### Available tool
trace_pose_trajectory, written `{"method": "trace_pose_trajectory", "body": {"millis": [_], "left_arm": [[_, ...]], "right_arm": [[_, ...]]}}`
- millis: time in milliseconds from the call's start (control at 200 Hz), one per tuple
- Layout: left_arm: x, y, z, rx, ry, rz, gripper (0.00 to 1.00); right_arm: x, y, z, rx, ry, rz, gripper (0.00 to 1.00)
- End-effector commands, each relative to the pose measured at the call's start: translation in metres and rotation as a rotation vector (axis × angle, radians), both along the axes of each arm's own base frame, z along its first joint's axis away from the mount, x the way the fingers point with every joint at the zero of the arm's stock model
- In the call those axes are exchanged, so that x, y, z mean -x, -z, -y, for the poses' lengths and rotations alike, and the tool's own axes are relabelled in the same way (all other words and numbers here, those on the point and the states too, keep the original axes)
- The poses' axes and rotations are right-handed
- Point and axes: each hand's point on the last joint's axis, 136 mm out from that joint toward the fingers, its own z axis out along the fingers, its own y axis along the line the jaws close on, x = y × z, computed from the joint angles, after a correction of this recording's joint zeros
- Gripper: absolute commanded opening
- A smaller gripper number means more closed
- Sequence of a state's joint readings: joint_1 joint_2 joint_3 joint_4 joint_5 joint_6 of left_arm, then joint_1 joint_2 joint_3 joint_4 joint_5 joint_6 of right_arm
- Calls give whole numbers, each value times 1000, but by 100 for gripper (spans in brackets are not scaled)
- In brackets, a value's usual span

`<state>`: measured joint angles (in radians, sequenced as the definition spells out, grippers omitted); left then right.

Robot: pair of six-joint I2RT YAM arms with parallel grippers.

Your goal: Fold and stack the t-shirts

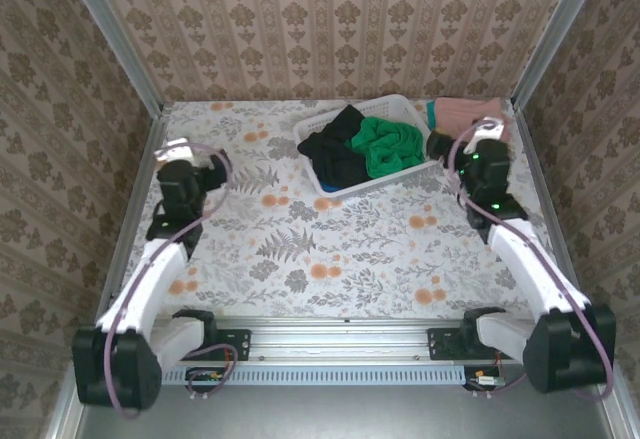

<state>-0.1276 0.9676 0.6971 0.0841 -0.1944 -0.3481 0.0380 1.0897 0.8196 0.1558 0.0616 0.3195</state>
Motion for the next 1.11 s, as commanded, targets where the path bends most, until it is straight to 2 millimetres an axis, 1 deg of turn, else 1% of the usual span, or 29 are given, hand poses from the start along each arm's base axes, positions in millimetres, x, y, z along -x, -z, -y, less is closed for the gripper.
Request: {"method": "trace_pose_trajectory", "body": {"millis": [0,25,75,85,115,140,150,170,200,235,290,360,390,400,430,465,560,595,615,660,740,800,895,990,1040,1100], "left_arm": [[42,78,19,257,63,-331,100],[46,82,26,277,95,-349,100],[51,87,39,299,152,-383,100],[52,89,42,300,164,-389,100],[55,92,50,297,200,-402,100],[58,94,57,291,226,-409,100],[58,94,60,287,237,-410,100],[60,95,65,280,257,-407,100],[62,95,74,271,292,-402,100],[65,97,81,267,314,-398,100],[67,98,89,279,336,-393,100],[71,100,97,294,368,-399,100],[72,100,99,293,377,-402,100],[73,101,99,292,380,-404,100],[75,101,102,280,395,-404,100],[76,101,104,269,407,-402,100],[80,104,103,253,406,-406,100],[81,105,101,249,397,-410,100],[82,104,100,248,390,-410,100],[82,104,98,242,385,-412,100],[81,100,95,220,372,-415,100],[79,95,93,192,371,-417,100],[74,86,95,151,388,-424,100],[69,76,108,92,456,-421,100],[66,72,118,41,501,-418,100],[60,69,134,-32,571,-415,100]], "right_arm": [[9,49,-20,-188,-131,-239,100],[6,49,-15,-173,-101,-272,100],[-4,58,-9,-122,-75,-366,100],[-6,58,-7,-113,-68,-377,100],[-13,66,-1,-83,-39,-444,100],[-19,69,3,-61,-24,-482,100],[-22,68,4,-51,-26,-488,100],[-29,81,4,-36,-33,-536,100],[-40,83,5,-21,-41,-560,100],[-50,91,4,-15,-54,-593,100],[-66,107,-6,-31,-115,-648,100],[-82,127,-6,-46,-112,-711,96],[-89,137,-7,-56,-118,-729,92],[-87,141,-6,-61,-119,-752,90],[-89,152,-7,-75,-117,-778,86],[-93,160,-11,-92,-138,-793,84],[-94,173,-28,-163,-201,-817,80],[-90,175,-37,-189,-227,-823,78],[-92,172,-41,-194,-236,-801,77],[-87,172,-49,-205,-237,-797,75],[-80,171,-72,-225,-276,-777,72],[-75,172,-86,-242,-289,-776,68],[-72,172,-108,-221,-315,-774,68],[-76,172,-134,-208,-378,-774,66],[-80,172,-142,-184,-388,-782,66],[-84,171,-146,-174,-391,-788,66]]}}
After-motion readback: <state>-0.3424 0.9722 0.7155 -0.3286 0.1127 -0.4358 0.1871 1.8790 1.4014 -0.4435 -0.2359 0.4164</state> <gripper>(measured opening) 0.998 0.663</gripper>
